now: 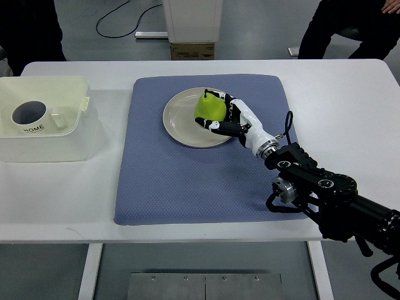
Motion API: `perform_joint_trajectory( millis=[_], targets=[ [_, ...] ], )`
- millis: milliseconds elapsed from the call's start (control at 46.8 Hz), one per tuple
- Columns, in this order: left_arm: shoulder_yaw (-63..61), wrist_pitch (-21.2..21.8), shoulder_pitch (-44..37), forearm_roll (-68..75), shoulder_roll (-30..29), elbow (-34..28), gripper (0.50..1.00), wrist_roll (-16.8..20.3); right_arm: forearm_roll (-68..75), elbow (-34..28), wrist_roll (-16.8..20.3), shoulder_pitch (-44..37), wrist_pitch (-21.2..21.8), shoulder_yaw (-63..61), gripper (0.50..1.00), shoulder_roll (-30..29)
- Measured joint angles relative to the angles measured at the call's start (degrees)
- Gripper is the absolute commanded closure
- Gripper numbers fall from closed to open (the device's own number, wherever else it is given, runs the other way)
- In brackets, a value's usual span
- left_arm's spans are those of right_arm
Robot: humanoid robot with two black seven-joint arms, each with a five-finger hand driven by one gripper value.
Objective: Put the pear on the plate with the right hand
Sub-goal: 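Lower the pear onto the cream plate with the right hand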
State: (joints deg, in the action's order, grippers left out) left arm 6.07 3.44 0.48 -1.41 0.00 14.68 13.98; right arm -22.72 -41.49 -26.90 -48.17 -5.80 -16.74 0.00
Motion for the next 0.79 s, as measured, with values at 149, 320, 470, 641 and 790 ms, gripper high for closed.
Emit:
perform_joint_trajectory(
  millis=[149, 320, 470, 641, 790],
  targets=[
    [0.00, -0.01, -0.01, 0.00, 0.00, 0.00, 0.500, 0.00, 0.04, 0.00, 0.17, 0.02, 0.00, 0.74, 1.000, 0.00],
    [0.00, -0.01, -0.01, 0.00, 0.00, 0.00, 0.500, 0.00, 0.05, 0.12, 0.18, 0.17, -0.02, 0.75, 1.000, 0.00],
    [0.00, 0.00, 0.02, 0.00, 0.00, 0.00, 0.500, 0.00, 0.09, 0.23, 0.18, 0.42, -0.07, 0.75, 0.862, 0.00],
    [0.00, 0.00, -0.03, 0.00, 0.00, 0.00, 0.500, 0.00, 0.12, 0.27, 0.17, 0.44, -0.09, 0.75, 0.693, 0.00],
    [0.00, 0.00, 0.01, 0.00, 0.00, 0.00, 0.500, 0.00, 0.10, 0.27, 0.01, 0.45, -0.09, 0.75, 0.576, 0.00]
  ],
)
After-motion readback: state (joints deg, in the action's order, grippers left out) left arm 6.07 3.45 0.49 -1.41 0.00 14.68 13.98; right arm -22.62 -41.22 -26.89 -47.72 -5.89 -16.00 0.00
